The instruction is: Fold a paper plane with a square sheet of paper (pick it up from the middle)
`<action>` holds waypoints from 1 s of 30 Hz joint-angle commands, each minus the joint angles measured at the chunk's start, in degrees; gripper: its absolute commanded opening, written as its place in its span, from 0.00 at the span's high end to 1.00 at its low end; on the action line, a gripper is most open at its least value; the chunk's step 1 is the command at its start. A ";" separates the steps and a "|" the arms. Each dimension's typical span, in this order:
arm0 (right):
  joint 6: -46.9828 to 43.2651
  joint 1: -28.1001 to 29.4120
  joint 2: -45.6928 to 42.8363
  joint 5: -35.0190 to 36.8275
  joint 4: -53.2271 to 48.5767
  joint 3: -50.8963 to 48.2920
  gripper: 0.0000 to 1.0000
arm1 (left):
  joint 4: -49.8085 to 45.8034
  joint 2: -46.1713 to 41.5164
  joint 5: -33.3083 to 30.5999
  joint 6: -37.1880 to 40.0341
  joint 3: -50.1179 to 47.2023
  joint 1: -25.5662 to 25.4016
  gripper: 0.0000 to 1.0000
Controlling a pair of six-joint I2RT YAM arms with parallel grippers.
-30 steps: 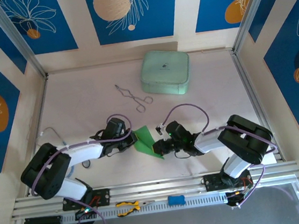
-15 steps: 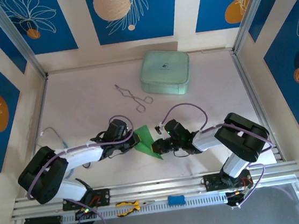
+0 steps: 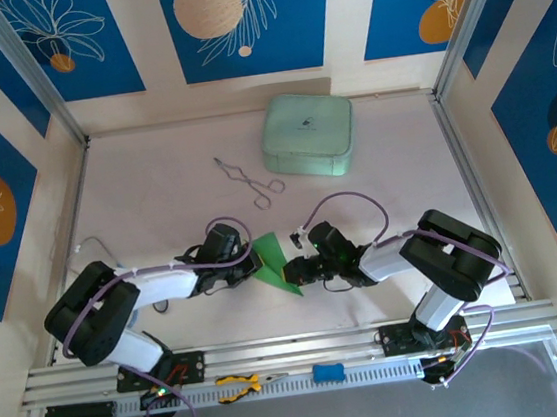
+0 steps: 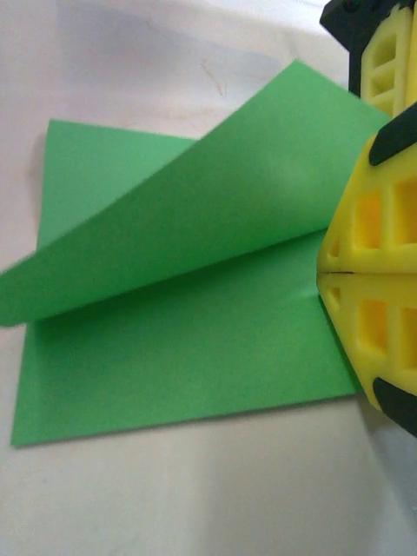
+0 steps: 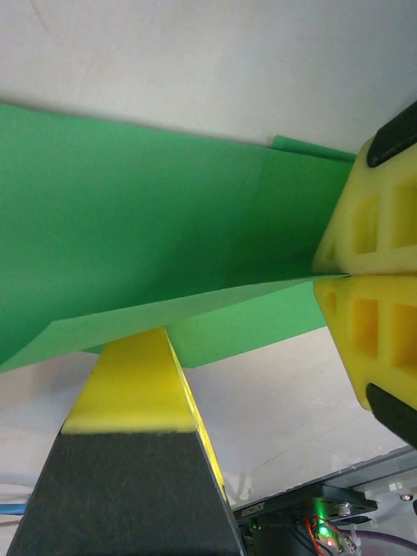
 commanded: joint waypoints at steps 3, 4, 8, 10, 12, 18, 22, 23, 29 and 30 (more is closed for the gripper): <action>1.18 -0.38 0.43 -0.84 1.93 -1.39 0.91 | -1.60 1.66 -0.87 -0.88 -1.67 -0.48 1.00; 1.28 -0.45 0.35 -0.79 2.06 -1.57 0.91 | -1.60 1.79 -0.96 -0.82 -1.75 -0.49 1.00; 1.51 -0.56 0.50 -1.21 2.86 -1.89 0.91 | -2.09 2.02 -1.31 -0.71 -1.78 -0.45 1.00; 1.71 -0.83 0.78 -1.65 3.31 -1.97 0.91 | -2.30 2.17 -1.40 -0.48 -1.68 -0.53 1.00; 1.97 -1.02 0.96 -1.98 3.98 -2.17 0.91 | -2.74 2.24 -1.57 -0.28 -1.44 -0.49 1.00; 2.50 -1.72 1.16 -2.91 5.07 -2.63 0.92 | -3.17 2.25 -1.84 -0.26 -1.31 -0.53 1.00; 2.95 -2.04 1.88 -3.51 5.69 -2.72 0.91 | -3.12 2.33 -1.93 -0.22 -1.38 -0.51 1.00; 2.94 -2.04 1.92 -3.60 5.58 -2.72 0.91 | -3.09 2.38 -1.93 -0.29 -1.23 -0.46 1.00; 3.22 -2.69 2.35 -4.02 4.59 -2.58 0.92 | -3.92 2.16 -2.19 0.26 -0.79 -0.52 1.00; 3.30 -2.77 2.44 -4.30 4.59 -2.61 0.91 | -4.42 1.99 -2.42 0.54 -0.53 -0.49 1.00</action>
